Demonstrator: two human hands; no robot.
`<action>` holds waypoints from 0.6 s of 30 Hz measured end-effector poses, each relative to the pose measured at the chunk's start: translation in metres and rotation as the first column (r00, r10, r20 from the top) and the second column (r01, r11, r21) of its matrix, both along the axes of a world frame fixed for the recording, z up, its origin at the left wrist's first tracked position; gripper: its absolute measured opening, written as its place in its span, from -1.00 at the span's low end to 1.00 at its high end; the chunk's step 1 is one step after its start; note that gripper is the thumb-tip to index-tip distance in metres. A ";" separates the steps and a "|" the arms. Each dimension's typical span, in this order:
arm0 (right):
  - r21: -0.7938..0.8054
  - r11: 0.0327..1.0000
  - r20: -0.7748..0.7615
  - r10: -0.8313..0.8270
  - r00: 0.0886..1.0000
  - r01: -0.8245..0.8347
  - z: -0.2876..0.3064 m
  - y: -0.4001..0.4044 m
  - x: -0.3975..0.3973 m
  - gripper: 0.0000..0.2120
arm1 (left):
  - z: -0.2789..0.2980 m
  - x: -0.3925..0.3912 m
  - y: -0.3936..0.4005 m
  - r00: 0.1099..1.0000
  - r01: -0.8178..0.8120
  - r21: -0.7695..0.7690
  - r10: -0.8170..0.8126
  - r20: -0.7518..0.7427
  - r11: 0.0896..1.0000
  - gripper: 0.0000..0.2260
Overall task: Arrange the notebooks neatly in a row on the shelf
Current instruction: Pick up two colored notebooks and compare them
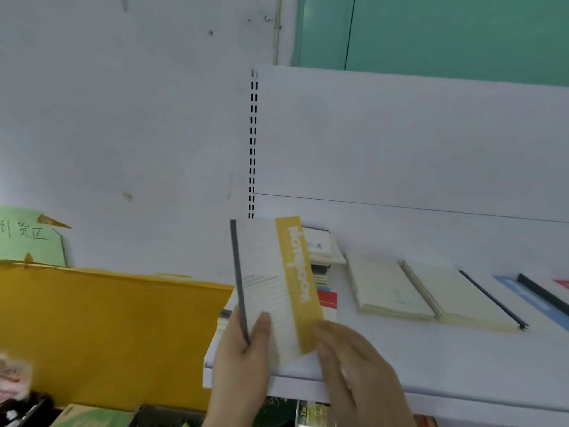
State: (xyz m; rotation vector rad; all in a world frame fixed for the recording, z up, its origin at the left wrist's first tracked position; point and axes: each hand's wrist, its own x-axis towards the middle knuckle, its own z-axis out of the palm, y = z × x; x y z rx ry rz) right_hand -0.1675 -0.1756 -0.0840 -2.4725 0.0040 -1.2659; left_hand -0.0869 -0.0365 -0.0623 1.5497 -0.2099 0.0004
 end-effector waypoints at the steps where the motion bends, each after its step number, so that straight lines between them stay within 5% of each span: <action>1: 0.052 0.997 -0.030 -0.050 0.998 0.052 0.001 -0.006 0.002 -0.65 | -0.003 0.004 0.007 0.999 -0.039 0.027 0.039 0.019 0.999 -0.78; 6: -0.047 0.991 -0.457 -0.134 0.879 0.127 0.001 -0.030 0.026 -0.51 | -0.015 0.017 0.032 0.993 -0.121 0.085 0.120 0.021 0.989 -0.74; 10: -0.130 0.986 -0.601 -0.164 0.782 0.106 -0.008 -0.034 0.037 -0.32 | -0.024 0.018 0.041 0.995 -0.096 0.094 0.097 -0.007 0.991 -0.87; 12: -0.153 0.984 -0.596 -0.167 0.785 0.093 -0.016 -0.035 0.040 -0.35 | -0.026 0.016 0.044 0.994 -0.107 0.084 0.108 -0.011 0.991 -0.89; 15: -0.092 0.989 -0.429 -0.146 0.892 0.118 -0.013 -0.041 0.039 -0.73 | -0.026 0.017 0.048 0.991 -0.135 0.064 0.136 -0.013 0.989 -0.91; 18: -0.027 0.984 -0.385 -0.170 0.907 0.174 0.001 -0.052 0.033 -0.77 | -0.023 0.018 0.050 0.987 -0.162 0.024 0.163 -0.018 0.986 -0.96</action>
